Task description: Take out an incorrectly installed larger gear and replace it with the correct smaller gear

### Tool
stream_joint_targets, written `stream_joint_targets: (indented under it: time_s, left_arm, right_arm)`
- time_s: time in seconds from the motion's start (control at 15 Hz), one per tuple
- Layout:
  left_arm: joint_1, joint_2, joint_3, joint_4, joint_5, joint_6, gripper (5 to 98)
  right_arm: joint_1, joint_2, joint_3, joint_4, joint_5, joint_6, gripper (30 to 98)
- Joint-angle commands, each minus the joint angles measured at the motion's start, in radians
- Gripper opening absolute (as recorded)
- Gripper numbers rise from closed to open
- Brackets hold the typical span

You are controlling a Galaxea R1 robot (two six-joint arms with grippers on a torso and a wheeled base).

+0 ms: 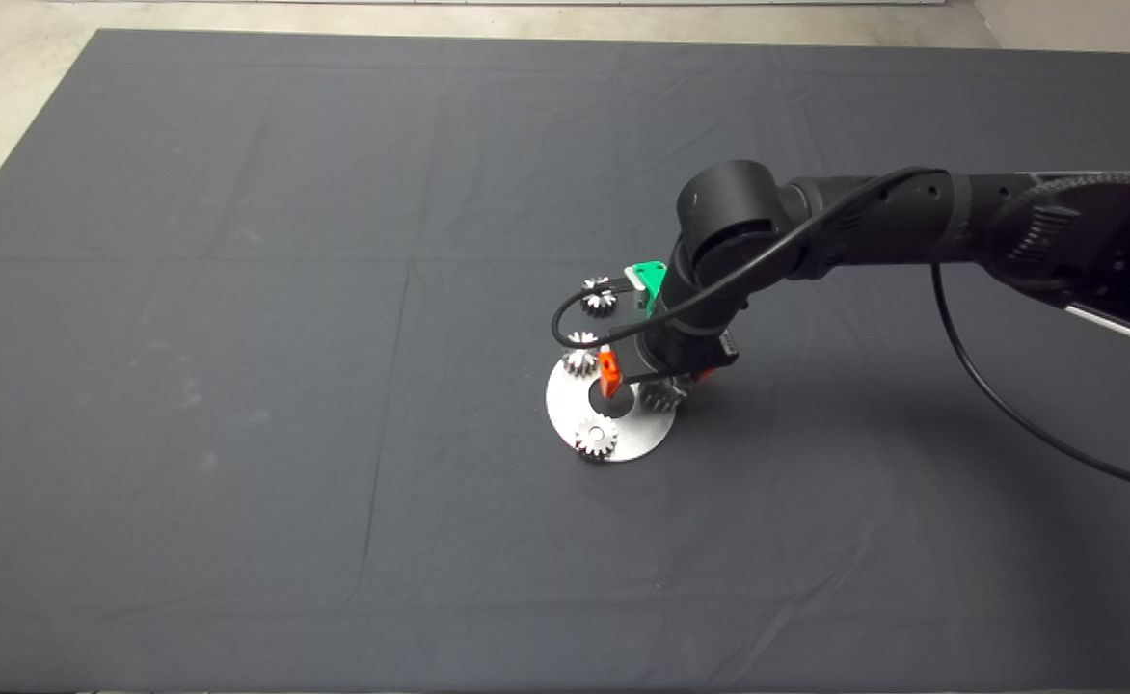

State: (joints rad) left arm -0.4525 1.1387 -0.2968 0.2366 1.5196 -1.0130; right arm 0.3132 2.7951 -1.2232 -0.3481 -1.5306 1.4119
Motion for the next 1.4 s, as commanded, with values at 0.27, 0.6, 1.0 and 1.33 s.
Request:
stream_joint_targets:
  time_s: [0.27, 0.6, 1.0, 1.33]
  left_arm:
    - [0.005, -0.006, 0.013, 0.01, 0.021, -0.004, 59.7]
    - [0.005, -0.006, 0.013, 0.01, 0.021, -0.004, 59.7]
    - [0.005, -0.006, 0.013, 0.01, 0.021, -0.004, 59.7]
    - [0.005, -0.003, 0.013, 0.01, 0.021, -0.004, 59.7]
  right_arm:
    - [0.027, -0.001, 0.005, -0.046, -0.093, -0.004, 81.8]
    - [0.026, -0.002, 0.005, -0.046, -0.094, -0.002, 76.8]
    - [0.027, -0.002, 0.005, -0.046, -0.096, -0.004, 66.8]
    - [0.026, 0.0, 0.004, -0.046, -0.097, -0.002, 58.9]
